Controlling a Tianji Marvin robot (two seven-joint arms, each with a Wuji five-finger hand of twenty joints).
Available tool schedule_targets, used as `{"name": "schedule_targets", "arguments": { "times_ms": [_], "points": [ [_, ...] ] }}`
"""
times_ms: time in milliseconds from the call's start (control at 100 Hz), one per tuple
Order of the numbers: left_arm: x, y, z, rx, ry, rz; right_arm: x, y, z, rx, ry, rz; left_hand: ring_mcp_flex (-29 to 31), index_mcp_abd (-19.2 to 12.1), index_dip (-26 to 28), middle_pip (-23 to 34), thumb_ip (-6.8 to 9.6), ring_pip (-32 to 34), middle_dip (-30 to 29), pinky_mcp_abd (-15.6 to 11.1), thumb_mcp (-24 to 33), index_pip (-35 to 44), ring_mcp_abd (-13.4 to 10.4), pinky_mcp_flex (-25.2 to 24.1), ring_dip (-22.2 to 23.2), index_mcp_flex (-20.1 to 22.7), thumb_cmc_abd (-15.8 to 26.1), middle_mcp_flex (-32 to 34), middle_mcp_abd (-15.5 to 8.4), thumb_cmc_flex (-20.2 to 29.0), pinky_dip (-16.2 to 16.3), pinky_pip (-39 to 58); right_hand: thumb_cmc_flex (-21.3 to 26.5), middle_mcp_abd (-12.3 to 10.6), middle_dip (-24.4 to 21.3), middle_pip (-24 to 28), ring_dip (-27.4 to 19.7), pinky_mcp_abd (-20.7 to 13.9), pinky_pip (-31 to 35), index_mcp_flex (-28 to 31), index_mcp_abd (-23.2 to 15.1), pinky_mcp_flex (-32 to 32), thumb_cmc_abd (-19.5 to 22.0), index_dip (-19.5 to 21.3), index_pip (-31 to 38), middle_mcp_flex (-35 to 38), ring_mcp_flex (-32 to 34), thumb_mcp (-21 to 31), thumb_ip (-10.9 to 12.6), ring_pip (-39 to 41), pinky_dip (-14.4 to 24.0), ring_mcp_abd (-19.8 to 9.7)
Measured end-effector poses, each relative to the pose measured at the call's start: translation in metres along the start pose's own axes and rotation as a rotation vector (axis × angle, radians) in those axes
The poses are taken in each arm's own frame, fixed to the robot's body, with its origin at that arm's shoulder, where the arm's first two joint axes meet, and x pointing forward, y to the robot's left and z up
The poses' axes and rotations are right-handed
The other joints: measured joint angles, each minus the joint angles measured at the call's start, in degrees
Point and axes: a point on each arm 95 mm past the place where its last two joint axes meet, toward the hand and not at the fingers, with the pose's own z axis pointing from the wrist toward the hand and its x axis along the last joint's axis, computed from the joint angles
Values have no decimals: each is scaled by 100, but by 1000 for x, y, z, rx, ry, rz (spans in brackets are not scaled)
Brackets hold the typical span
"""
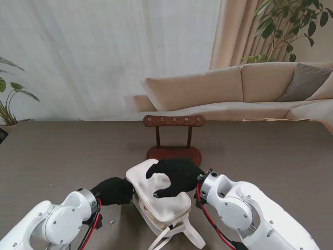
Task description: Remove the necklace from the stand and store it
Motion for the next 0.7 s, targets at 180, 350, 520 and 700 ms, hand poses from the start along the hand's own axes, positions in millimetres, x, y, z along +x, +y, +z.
{"name": "schedule_targets", "arguments": {
  "times_ms": [180,350,520,700],
  "points": [
    [4,-7,-6,5,2,21,5,-12,5,33,17,-41,0,0,0,0,0,0,0,-5,0,0,-7,0,0,0,0,0,-2,0,0,0,-10,-24,-54,59,-32,-3,-1,-124,-42,0,-47,-93,-103,-152,-166,63,-56,-91,0,0],
    [3,-13,-14,24,-3,9,9,-20,13,68,38,-44,0,0,0,0,0,0,0,-7,0,0,-11,0,0,0,0,0,-4,0,-1,0,-68,-26,-57,68,-32,-6,-1,-124,-63,1,-47,-132,-103,-216,-113,62,-98,-23,0,10],
    [3,-13,-20,40,-11,-16,9,-23,16,70,37,-32,0,0,0,0,0,0,0,-7,0,0,-12,0,0,0,0,0,-5,0,-1,0,-68,-26,-59,81,-21,-7,-1,-121,-68,1,-47,-142,-96,-209,-222,62,-98,57,0,71],
    [2,-8,-24,81,-27,13,8,-26,16,72,40,-53,0,0,0,0,0,-1,0,-8,0,0,-12,-1,0,0,0,0,-8,0,-1,0,-68,-30,-59,132,40,-7,-1,-115,-138,1,-47,-142,9,-206,-229,62,-98,132,0,70]
  ]
}}
